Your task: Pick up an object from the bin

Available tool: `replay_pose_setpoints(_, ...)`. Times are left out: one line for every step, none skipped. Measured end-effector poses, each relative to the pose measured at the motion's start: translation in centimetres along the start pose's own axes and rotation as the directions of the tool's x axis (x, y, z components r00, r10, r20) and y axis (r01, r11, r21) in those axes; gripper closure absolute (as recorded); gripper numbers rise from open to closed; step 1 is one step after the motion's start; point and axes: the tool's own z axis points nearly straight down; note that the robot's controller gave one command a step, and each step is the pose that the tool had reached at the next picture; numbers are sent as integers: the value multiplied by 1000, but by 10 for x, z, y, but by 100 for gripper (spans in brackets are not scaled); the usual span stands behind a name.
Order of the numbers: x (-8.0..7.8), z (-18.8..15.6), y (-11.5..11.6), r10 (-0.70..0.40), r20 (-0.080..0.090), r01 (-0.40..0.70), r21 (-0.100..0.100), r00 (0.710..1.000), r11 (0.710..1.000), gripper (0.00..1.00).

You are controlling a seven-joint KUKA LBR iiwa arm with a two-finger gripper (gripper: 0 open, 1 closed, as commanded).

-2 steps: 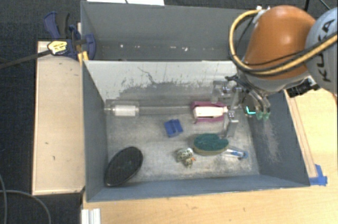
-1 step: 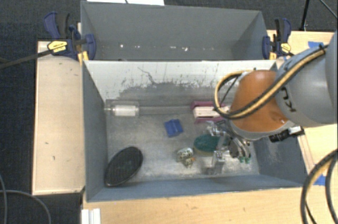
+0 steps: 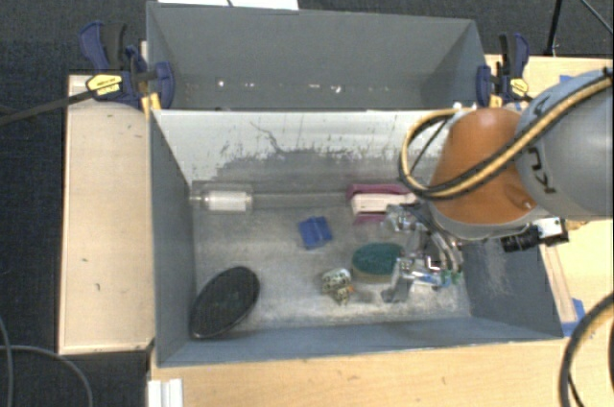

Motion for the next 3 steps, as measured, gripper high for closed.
replay_pose_setpoints(0, -7, -7, 66, 2, -66, 0, 998, 998, 0)
replay_pose_setpoints(-8, 32, -6, 191, -7, -191, 2, 982, 982, 0)
replay_pose_setpoints(-8, 32, -6, 189, -5, -189, 2, 982, 982, 0)
